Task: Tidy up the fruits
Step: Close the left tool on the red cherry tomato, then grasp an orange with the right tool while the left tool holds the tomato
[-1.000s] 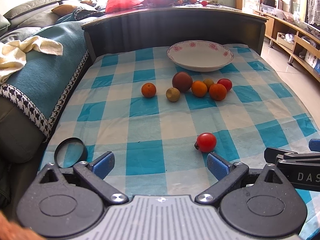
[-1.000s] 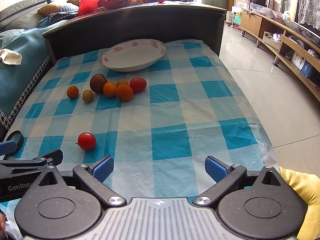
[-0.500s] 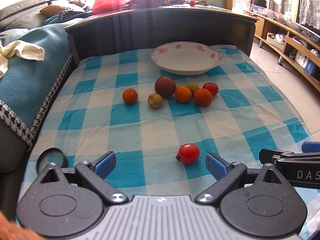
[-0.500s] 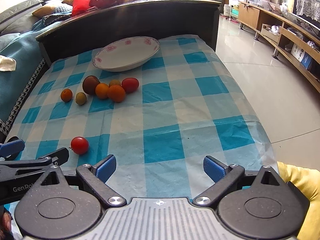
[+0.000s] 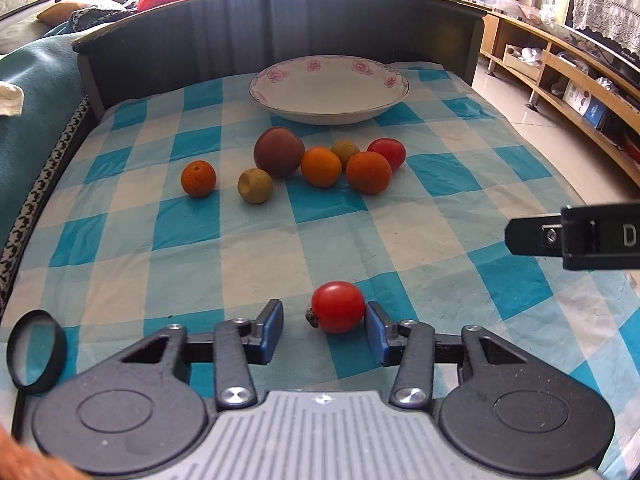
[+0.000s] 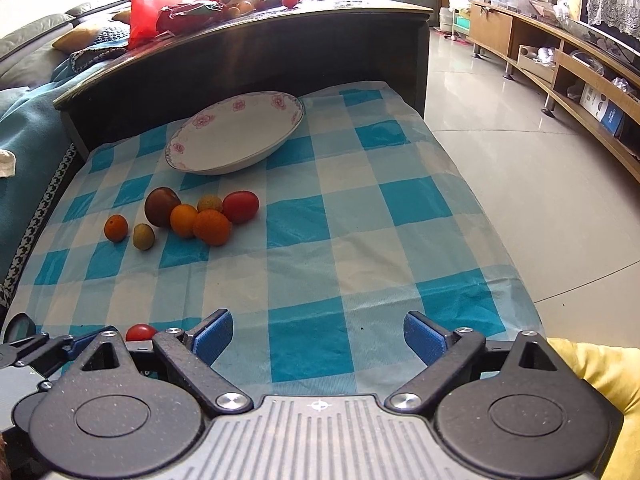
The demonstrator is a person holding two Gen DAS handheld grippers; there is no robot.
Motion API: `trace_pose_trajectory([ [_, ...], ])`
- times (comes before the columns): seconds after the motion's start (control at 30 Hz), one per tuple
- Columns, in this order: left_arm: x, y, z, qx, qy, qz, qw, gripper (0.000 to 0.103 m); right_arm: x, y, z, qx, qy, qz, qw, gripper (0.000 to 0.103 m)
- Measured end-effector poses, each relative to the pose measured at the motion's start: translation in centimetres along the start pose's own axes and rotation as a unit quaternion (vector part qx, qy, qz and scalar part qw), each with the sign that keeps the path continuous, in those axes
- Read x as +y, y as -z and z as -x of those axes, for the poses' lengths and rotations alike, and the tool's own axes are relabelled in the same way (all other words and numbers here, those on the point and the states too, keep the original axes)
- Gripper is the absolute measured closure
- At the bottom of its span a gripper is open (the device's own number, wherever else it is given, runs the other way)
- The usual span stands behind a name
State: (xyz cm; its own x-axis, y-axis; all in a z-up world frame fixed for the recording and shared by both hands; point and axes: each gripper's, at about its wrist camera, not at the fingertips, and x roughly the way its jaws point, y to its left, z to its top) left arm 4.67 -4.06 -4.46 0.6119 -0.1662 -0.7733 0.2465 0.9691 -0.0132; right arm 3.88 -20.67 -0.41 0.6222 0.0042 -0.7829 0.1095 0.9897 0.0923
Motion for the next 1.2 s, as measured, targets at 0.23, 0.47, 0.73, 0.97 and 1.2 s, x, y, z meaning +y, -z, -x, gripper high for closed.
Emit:
trace_pose_trajectory([
  [0.23, 0.1, -0.7, -0.7, -0.007, 0.019, -0.005, 0.9998, 0.061, 0.7, -1.1, -1.6, 0.018, -0.038, 0.007, 0.999, 0.029],
  [0.47, 0.3, -0.7, -0.8, -0.006, 0.023, -0.002, 0.9997, 0.061, 2.2, -1.6, -3.0, 0.031, -0.058, 0.026, 0.998, 0.034],
  [0.73, 0.1, -0.7, -0.7, -0.006, 0.020, -0.004, 0.9998, 0.063, 2.2, -1.3, -3.2, 0.035, -0.050, 0.031, 0.998, 0.034],
  [0.97, -0.4, -0.6, -0.7, -0.010, 0.010, -0.010, 0.9999, 0.062, 1.9, -1.3, -3.0, 0.029, -0.048, 0.027, 0.998, 0.034],
  [1.2, 0.1, -0.9, -0.3, -0.007, 0.005, -0.012, 0.9999, 0.065, 2.7, -1.9, -3.3, 0.022, -0.054, 0.040, 0.997, 0.035],
])
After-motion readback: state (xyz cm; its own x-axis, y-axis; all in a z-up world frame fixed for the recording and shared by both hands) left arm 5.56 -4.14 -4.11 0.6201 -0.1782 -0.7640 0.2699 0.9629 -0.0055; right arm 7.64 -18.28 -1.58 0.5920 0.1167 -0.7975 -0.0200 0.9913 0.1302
